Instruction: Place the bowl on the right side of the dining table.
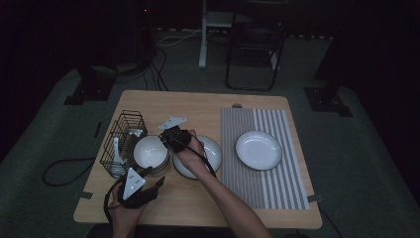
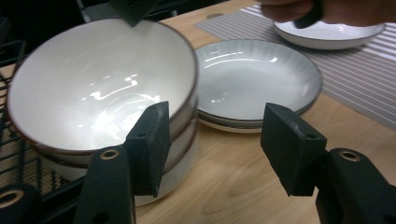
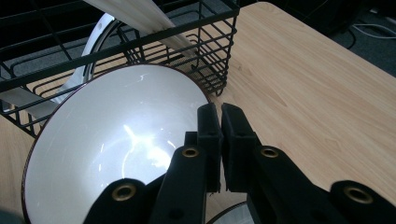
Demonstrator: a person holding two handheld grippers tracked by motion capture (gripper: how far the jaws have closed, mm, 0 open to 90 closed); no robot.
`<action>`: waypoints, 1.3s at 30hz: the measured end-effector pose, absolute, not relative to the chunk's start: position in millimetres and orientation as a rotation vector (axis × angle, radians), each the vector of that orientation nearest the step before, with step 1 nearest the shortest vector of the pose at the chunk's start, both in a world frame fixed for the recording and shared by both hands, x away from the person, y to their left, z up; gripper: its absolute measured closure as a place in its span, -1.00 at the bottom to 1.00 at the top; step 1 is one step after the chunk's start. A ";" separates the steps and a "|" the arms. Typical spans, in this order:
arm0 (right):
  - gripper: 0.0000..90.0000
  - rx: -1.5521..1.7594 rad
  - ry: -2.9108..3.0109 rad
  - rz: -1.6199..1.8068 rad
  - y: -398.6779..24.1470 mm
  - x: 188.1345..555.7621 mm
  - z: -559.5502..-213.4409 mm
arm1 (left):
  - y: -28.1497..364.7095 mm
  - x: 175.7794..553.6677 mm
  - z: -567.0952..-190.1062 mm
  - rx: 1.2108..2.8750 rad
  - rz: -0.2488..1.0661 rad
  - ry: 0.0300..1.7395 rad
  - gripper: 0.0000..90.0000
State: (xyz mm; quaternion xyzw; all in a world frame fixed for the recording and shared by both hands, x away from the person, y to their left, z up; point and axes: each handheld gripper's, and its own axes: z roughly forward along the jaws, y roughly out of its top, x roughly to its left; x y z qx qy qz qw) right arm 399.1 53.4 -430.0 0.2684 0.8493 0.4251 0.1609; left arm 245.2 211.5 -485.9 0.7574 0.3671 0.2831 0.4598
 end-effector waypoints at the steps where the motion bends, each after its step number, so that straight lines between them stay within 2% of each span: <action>1: 0.95 0.764 2.419 1.216 53.6 398.3 -429.7 | 212.0 245.5 -486.2 1.864 0.691 0.904 -0.02; 13: 0.94 0.732 2.398 1.222 52.2 394.0 -428.1 | 215.2 246.8 -484.9 1.844 0.678 0.913 -0.04; 17: 0.78 0.769 2.461 1.235 49.7 400.7 -432.6 | 216.0 247.5 -485.5 1.844 0.662 0.908 -0.03; 20: 0.59 0.796 2.511 1.205 52.6 403.4 -440.5 | 215.5 247.8 -486.1 1.849 0.655 0.905 -0.03; 27: 0.48 0.890 2.607 1.183 56.9 413.5 -453.8 | 213.5 248.3 -488.0 1.862 0.639 0.895 -0.03; 33: 0.69 0.930 2.603 1.150 56.4 415.5 -456.5 | 211.4 248.9 -489.3 1.871 0.635 0.889 -0.03; 39: 0.80 0.975 2.566 1.132 60.3 415.1 -459.7 | 209.5 248.0 -491.2 1.882 0.633 0.887 -0.03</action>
